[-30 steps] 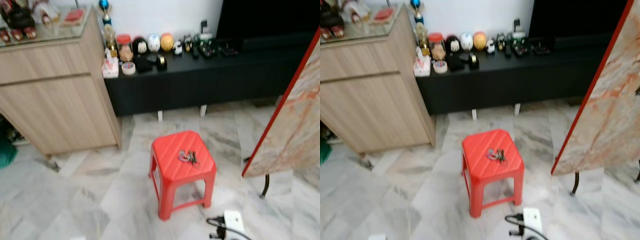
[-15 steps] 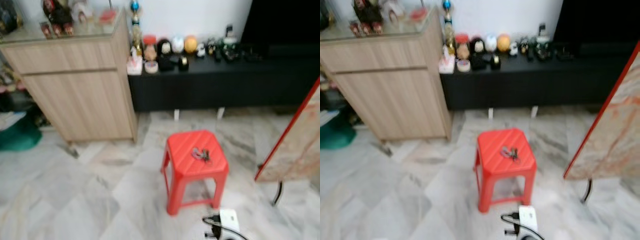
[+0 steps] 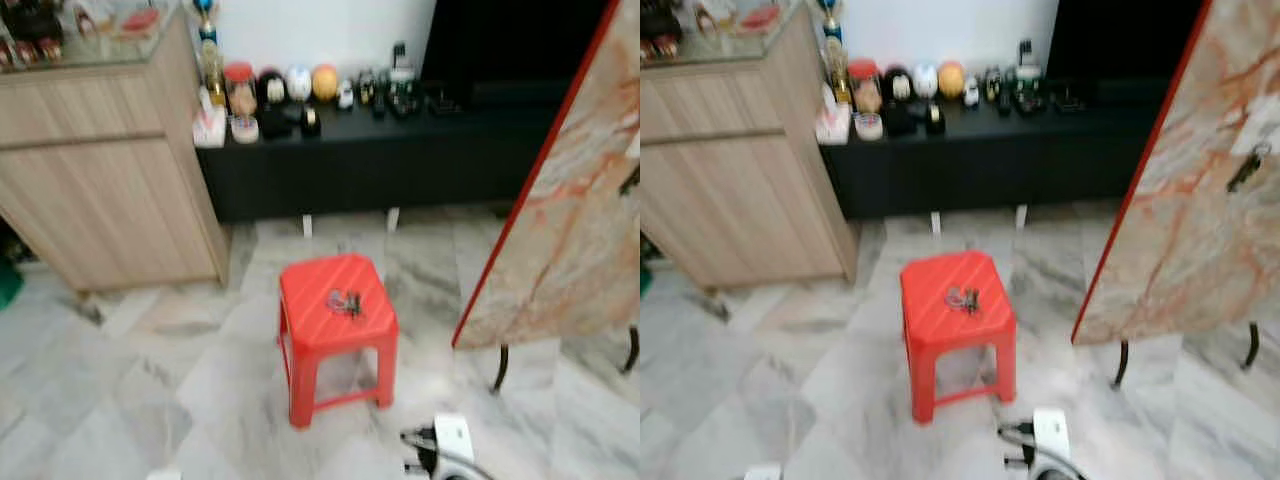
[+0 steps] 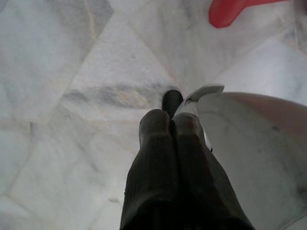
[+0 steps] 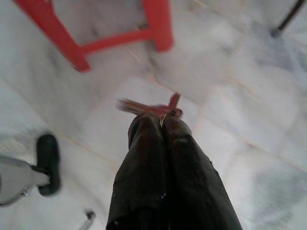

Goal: Hang keys on a hook

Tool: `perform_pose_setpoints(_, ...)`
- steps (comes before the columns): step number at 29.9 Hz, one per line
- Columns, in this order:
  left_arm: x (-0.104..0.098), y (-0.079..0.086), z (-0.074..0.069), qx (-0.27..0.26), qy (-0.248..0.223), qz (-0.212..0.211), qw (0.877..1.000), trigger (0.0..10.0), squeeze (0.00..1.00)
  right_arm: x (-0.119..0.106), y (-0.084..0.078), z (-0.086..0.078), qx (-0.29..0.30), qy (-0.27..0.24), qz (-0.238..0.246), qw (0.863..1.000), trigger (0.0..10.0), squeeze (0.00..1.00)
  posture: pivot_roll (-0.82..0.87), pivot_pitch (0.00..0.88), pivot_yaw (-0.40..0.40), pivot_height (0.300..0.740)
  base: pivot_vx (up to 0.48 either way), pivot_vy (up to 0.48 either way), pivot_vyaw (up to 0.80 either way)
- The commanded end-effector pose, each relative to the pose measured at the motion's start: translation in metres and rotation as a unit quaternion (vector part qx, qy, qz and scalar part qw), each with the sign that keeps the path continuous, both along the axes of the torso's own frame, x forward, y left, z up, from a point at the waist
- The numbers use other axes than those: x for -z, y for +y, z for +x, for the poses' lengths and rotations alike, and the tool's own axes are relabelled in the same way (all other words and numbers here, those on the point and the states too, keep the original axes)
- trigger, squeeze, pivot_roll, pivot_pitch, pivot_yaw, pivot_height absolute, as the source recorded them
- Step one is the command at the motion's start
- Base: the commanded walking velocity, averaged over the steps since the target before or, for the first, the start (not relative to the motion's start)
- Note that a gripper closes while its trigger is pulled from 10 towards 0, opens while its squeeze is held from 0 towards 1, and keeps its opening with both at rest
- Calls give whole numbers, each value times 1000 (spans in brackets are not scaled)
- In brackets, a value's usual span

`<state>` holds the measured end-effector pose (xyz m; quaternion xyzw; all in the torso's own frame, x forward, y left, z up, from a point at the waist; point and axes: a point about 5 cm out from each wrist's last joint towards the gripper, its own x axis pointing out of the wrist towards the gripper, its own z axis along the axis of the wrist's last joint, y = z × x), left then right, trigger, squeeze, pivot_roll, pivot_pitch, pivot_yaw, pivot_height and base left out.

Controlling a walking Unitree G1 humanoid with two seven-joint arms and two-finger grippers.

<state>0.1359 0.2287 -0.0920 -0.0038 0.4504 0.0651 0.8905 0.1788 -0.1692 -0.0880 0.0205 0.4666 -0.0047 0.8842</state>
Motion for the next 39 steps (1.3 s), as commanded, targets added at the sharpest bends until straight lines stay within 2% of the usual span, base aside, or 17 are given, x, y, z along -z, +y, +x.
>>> perform_pose_setpoints(1,3,-2,-5,7,13,-3,1000,10000,0,-1,-1,1,3,-2,-1,1000,10000,0,113,69,1,723,0,-292,0)
perform_pose_setpoints(8,2,0,-4,9,10,0,1000,10000,0,-1,-1,1,3,-2,-2,1000,10000,0,114,66,1,723,0,-275,0)
perform_pose_setpoints(21,-1,4,0,-5,-8,11,1000,10000,0,-1,-2,1,4,-11,-1,1000,10000,0,110,39,2,723,0,0,0)
perform_pose_setpoints(27,-12,16,14,-16,-60,35,997,10000,0,-4,-2,5,-8,-31,-1,999,10000,0,107,38,-1,723,0,0,0)
perform_pose_setpoints(29,-22,20,28,-17,-101,51,993,10000,0,-5,-2,6,-14,-40,-2,999,10000,0,104,45,-5,723,0,0,0)
perform_pose_setpoints(30,-22,20,28,-17,-101,51,993,10000,0,-5,-2,6,-14,-40,-2,999,10000,0,104,45,-5,723,0,0,0)
perform_pose_setpoints(35,-37,15,53,-1,-164,60,985,10000,0,-7,-2,10,-29,-53,-9,998,10000,0,107,59,-10,723,0,0,0)
perform_pose_setpoints(36,-37,15,53,-1,-164,60,985,10000,0,-7,-2,10,-29,-53,-9,998,10000,0,107,59,-10,723,0,0,0)
perform_pose_setpoints(39,-48,11,67,22,-212,62,975,10000,0,-8,0,11,-45,-60,2,997,10000,0,108,62,-8,723,0,0,0)
